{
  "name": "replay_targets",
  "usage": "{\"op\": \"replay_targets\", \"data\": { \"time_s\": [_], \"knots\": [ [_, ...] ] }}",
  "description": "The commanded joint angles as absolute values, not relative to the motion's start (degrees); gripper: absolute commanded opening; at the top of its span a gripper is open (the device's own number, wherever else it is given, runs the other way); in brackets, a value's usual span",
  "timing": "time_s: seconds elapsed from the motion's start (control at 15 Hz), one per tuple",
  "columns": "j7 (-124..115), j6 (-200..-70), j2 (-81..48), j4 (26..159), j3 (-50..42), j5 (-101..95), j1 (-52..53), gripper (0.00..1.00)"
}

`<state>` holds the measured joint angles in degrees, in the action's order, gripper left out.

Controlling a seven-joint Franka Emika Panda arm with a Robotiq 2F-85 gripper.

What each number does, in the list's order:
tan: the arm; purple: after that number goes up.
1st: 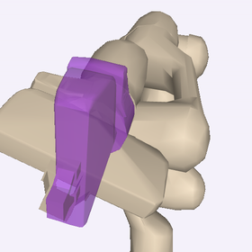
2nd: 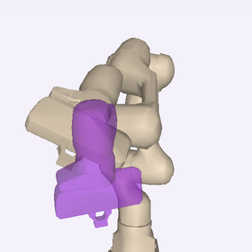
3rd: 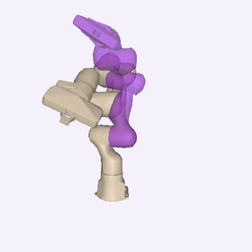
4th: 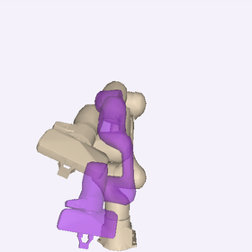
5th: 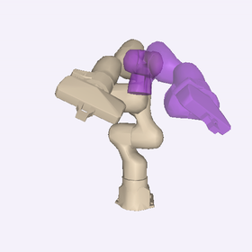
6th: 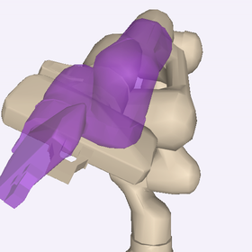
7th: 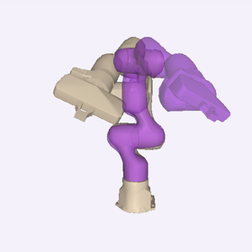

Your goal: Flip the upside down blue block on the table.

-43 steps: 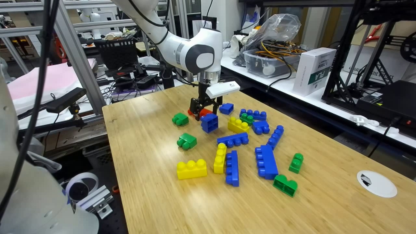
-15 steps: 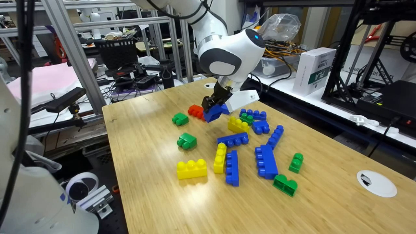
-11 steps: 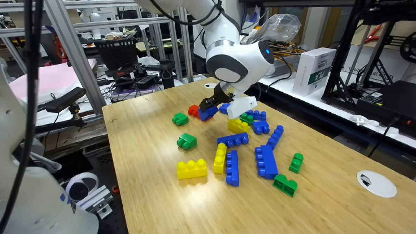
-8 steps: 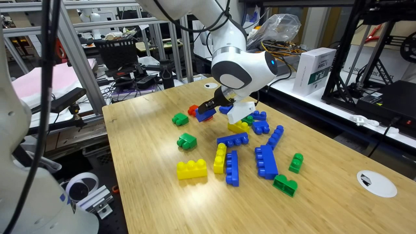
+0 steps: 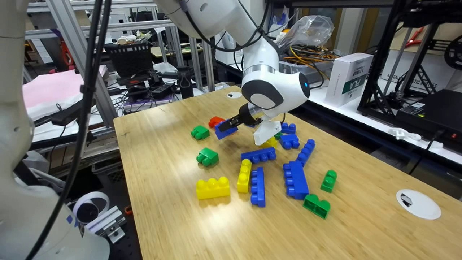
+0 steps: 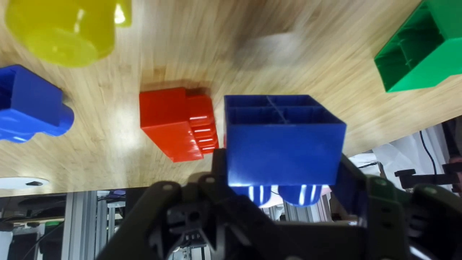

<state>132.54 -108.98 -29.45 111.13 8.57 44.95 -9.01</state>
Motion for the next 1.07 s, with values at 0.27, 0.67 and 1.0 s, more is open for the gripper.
{"op": "replay_targets", "data": {
  "time_s": [0.27,0.67,1.0],
  "knots": [
    [137.16,-105.80,-33.48,107.35,7.66,45.60,-8.52,0.45],
    [138.29,-105.77,-34.90,106.41,7.52,45.42,-8.58,0.45],
    [138.79,-105.36,-35.19,106.24,7.30,45.29,-8.72,0.45]
  ]
}}
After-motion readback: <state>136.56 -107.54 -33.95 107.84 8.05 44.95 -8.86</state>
